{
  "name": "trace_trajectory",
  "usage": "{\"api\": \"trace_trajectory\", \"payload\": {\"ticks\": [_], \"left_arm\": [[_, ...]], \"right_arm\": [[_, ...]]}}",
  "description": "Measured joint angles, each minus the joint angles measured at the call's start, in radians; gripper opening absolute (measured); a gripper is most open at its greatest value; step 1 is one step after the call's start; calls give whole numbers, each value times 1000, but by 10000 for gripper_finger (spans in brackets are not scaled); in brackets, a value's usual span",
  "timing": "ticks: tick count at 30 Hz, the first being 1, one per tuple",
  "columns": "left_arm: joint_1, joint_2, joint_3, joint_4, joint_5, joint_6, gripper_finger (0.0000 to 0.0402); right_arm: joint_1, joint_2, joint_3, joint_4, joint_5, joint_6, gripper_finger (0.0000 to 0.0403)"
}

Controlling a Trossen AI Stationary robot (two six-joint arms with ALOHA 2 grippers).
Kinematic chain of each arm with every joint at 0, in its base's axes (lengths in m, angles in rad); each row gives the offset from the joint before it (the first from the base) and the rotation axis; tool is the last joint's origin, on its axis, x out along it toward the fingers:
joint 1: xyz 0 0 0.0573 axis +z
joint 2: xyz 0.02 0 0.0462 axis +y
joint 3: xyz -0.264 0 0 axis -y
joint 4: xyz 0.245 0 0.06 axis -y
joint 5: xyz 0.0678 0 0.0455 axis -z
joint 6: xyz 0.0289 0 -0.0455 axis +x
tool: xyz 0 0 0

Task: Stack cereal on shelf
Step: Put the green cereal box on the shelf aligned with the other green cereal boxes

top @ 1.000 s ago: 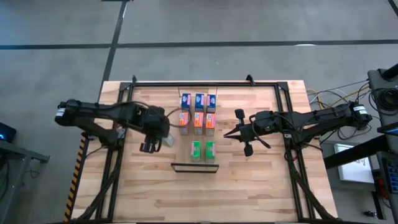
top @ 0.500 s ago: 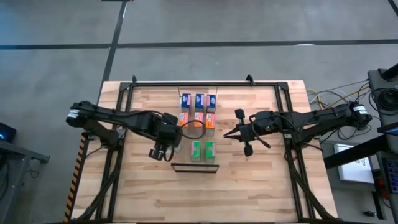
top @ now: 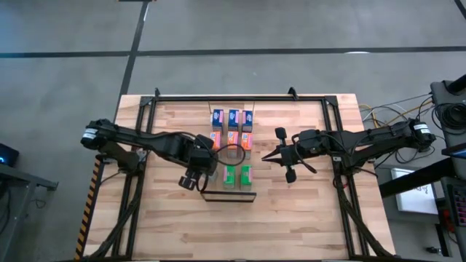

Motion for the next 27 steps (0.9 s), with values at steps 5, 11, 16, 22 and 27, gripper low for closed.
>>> {"api": "trace_trajectory", "payload": {"ticks": [5,11,16,22,27], "left_arm": [[0,0,-13,34,0,5,161],[0,0,-35,44,-1,5,180],[0,0,-35,64,-2,13,191],[-1,7,-36,90,-3,52,192],[-1,2,-34,95,-3,57,192]], "right_arm": [[0,0,0,0,0,0,9],[0,0,0,0,0,0,9],[0,0,0,0,0,0,9],[0,0,0,0,0,0,9],[0,0,0,0,0,6,9]]}}
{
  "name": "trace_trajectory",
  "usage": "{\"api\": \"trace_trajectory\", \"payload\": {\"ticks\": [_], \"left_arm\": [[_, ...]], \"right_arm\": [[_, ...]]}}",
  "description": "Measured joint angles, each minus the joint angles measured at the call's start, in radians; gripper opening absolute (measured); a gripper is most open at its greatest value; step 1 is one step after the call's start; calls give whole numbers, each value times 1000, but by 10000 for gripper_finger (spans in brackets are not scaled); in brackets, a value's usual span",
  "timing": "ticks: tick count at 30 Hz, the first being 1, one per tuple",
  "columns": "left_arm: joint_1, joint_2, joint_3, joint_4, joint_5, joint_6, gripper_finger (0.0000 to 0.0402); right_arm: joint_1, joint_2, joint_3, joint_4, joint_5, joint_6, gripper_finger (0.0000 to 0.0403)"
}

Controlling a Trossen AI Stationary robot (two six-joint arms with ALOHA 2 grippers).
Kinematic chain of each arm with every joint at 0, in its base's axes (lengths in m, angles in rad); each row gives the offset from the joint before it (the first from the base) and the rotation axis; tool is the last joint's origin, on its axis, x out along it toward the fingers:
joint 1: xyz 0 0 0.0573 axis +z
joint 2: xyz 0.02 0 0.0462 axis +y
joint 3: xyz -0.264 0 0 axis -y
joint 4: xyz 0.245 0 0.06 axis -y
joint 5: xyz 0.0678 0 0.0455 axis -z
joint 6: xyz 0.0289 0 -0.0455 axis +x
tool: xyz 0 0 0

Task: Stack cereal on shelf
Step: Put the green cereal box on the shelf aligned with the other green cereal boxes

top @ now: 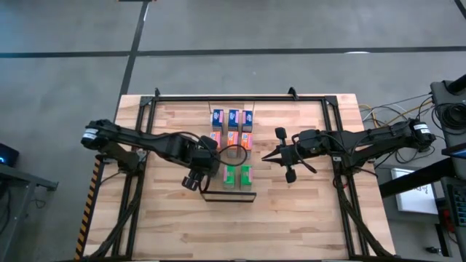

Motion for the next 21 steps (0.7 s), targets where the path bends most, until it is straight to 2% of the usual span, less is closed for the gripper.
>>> {"api": "trace_trajectory", "payload": {"ticks": [9,14,21], "left_arm": [[-11,-8,21,-70,2,-4,191],[-11,-60,28,-88,0,-21,176],[-8,-177,4,-90,-132,-73,126]], "right_arm": [[0,0,0,6,0,25,9],[0,0,0,15,0,28,9],[0,0,0,20,0,27,9]]}}
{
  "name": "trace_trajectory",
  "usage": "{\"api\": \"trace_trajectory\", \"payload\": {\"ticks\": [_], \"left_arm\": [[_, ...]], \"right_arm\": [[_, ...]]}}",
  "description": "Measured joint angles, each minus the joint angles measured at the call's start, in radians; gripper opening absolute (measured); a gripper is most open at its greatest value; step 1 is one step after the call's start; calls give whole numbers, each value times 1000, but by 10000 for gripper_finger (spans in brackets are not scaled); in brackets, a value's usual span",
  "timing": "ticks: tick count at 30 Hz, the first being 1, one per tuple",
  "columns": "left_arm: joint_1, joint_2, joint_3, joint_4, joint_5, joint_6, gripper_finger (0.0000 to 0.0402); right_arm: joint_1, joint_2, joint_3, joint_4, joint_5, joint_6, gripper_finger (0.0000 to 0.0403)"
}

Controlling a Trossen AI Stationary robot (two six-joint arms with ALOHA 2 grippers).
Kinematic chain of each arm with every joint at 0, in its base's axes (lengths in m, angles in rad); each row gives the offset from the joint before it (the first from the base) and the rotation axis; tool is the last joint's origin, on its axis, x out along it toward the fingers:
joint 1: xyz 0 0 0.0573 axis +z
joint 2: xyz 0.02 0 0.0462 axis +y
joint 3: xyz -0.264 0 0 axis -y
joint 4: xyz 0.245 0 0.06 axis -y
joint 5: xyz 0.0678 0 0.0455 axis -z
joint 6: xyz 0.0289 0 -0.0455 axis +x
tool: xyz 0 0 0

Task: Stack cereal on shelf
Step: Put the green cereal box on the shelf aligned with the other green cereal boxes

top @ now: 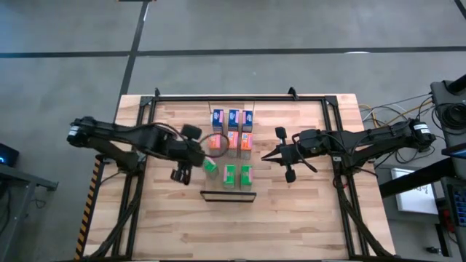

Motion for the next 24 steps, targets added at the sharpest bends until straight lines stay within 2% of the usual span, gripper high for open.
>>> {"api": "trace_trajectory", "payload": {"ticks": [4,11,18,24], "left_arm": [[19,-51,-20,6,-78,-78,82],[61,-120,-133,117,-79,-114,6],[108,-141,-270,209,-79,-116,1],[113,-135,-329,239,-78,-112,0]], "right_arm": [[0,0,0,0,0,-5,9],[0,0,0,0,0,-7,9],[0,0,0,0,0,-8,9],[0,0,0,0,1,-9,9]]}}
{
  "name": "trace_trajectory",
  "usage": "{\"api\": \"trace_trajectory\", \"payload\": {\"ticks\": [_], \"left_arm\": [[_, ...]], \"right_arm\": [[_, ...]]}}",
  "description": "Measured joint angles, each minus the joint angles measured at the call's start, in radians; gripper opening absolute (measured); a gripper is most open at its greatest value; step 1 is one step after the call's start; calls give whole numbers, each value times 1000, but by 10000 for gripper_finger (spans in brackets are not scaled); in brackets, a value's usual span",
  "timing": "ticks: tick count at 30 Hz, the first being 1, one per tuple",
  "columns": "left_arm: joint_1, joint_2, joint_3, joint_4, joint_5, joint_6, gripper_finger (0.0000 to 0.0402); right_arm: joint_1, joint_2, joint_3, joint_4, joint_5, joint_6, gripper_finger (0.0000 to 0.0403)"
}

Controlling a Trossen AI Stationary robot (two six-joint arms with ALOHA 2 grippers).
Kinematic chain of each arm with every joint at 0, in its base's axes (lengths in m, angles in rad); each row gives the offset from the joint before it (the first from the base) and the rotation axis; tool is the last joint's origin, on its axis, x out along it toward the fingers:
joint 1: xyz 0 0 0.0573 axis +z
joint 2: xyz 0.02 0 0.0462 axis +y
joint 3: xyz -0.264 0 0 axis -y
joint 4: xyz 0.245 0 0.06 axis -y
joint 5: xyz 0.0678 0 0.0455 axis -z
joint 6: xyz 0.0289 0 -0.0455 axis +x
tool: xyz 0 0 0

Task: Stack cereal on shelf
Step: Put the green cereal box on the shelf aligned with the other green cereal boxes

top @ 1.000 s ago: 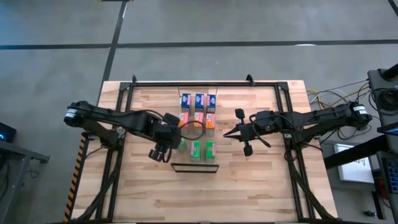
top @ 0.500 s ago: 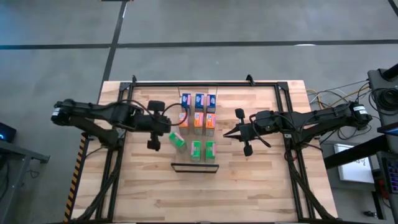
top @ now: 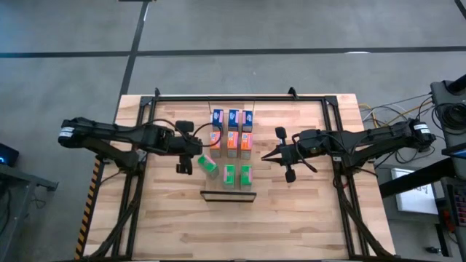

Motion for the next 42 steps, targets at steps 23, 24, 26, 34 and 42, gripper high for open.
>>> {"api": "trace_trajectory", "payload": {"ticks": [23,24,26,34,42], "left_arm": [[0,0,-42,103,4,73,0],[0,0,-42,103,8,76,0],[0,0,-42,103,18,79,0],[0,0,-56,118,38,79,0],[0,0,-57,135,38,83,0]], "right_arm": [[0,0,0,0,10,-24,9],[0,0,0,0,10,-25,9],[0,0,0,0,9,-25,9],[0,0,0,0,9,-25,9],[0,0,0,0,9,-25,9]]}}
